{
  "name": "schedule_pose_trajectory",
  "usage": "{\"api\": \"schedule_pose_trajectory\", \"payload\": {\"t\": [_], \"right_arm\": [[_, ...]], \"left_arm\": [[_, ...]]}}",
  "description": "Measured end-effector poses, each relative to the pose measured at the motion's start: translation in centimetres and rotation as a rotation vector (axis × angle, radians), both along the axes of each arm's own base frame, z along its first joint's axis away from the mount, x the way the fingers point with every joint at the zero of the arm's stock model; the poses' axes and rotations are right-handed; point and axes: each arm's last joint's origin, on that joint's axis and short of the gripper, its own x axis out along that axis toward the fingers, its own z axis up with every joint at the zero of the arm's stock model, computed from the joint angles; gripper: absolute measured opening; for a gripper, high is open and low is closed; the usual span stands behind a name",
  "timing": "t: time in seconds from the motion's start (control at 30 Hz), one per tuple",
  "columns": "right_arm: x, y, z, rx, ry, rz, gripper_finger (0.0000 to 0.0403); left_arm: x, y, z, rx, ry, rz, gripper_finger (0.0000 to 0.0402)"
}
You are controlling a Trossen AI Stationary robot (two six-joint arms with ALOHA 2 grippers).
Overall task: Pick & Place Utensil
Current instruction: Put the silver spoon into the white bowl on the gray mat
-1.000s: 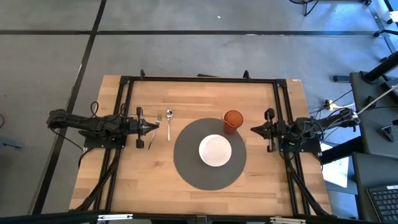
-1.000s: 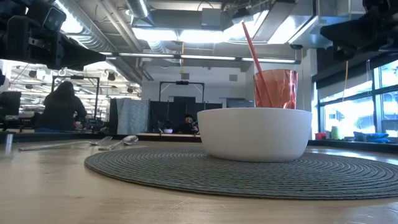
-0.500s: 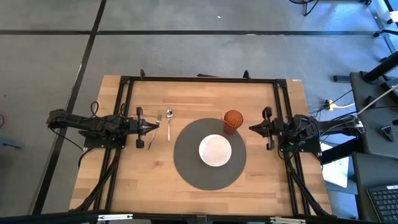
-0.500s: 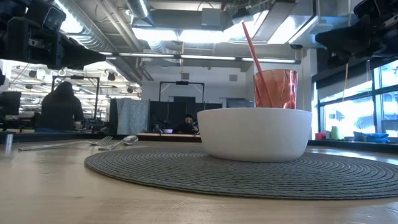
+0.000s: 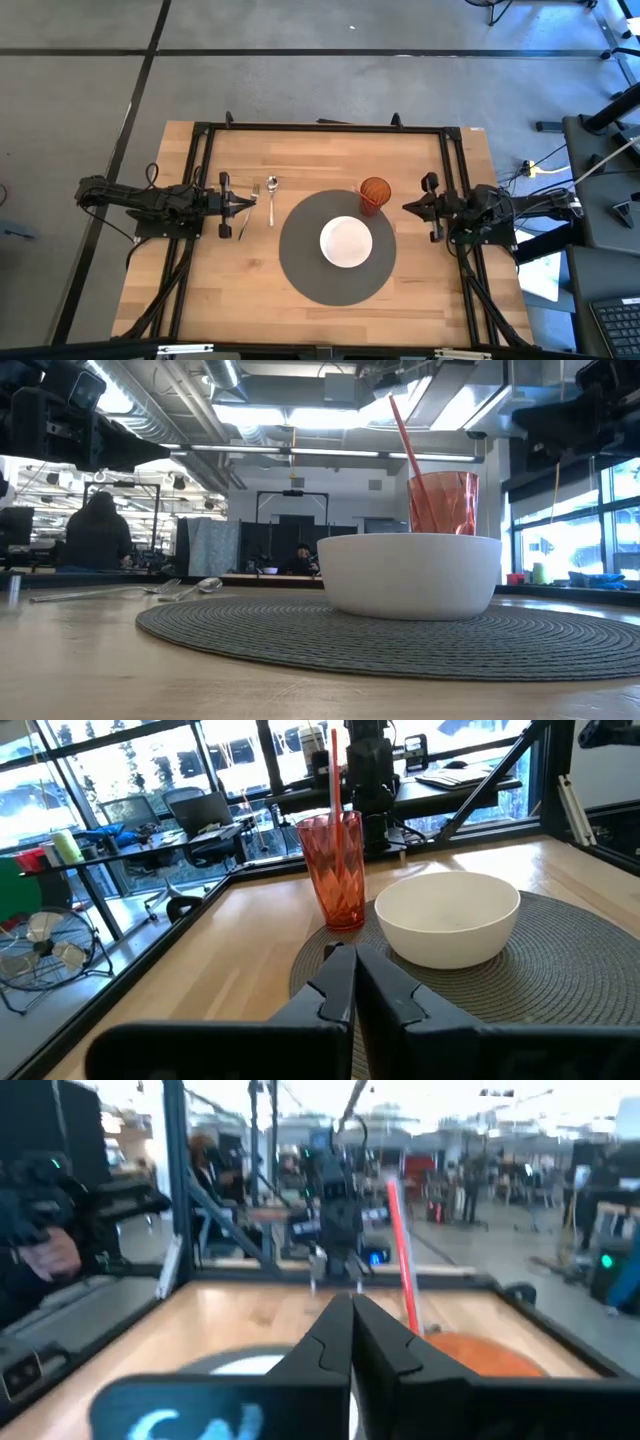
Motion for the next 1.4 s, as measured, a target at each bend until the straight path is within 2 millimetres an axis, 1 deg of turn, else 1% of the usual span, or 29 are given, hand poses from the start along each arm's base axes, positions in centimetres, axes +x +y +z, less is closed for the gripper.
{"api": "schedule_pose_trajectory", "payload": {"t": [0.13,0.23,0.37,0.53,0.6,0.73,0.8,0.93,1.0,1.17,1.3,1.4], "right_arm": [[-0.7,-0.1,0.4,0.006,-0.048,-0.006,0.0001],[-0.7,-0.1,-0.1,0.003,-0.001,-0.008,0.0001],[-0.7,-0.1,0.0,0.009,-0.008,-0.019,0.0002],[-0.6,-0.1,-0.3,0.006,0.024,-0.019,0.0004],[-0.6,-0.1,-0.4,0.005,0.029,-0.019,0.0004],[-0.6,-0.1,-0.4,0.002,0.028,-0.02,0.0005],[-0.6,-0.1,-0.4,0.004,0.028,-0.019,0.0005],[-0.6,-0.1,-0.3,0.013,0.027,-0.018,0.0005],[-0.6,-0.1,-0.3,0.012,0.028,-0.019,0.0005],[-0.6,-0.1,-0.3,0.025,0.027,-0.017,0.0005],[-0.7,-0.1,-0.3,0.03,0.024,-0.016,0.0006],[-0.7,-0.1,-0.3,0.033,0.024,-0.016,0.0006]], "left_arm": [[0.0,0.0,0.0,0.001,0.0,0.0,0.0001],[0.0,0.0,0.0,0.002,0.0,0.0,0.0001],[0.0,0.0,0.0,0.002,0.0,0.0,0.0005],[0.0,0.0,0.0,-0.015,-0.002,0.002,0.0003],[0.0,0.1,0.0,-0.047,-0.01,0.025,0.0002],[-0.1,0.4,0.1,-0.124,-0.039,0.135,0.0002],[-0.1,0.4,0.1,-0.166,-0.05,0.149,0.0003],[0.0,0.5,0.0,-0.321,-0.075,0.178,0.0002],[0.2,0.4,-0.2,-0.358,-0.058,0.185,0.0001],[0.9,0.3,-1.0,-0.349,0.031,0.203,0.0003],[1.8,0.2,0.3,-0.373,0.055,0.228,0.0003],[2.8,0.2,0.7,-0.391,0.107,0.293,0.0003]]}}
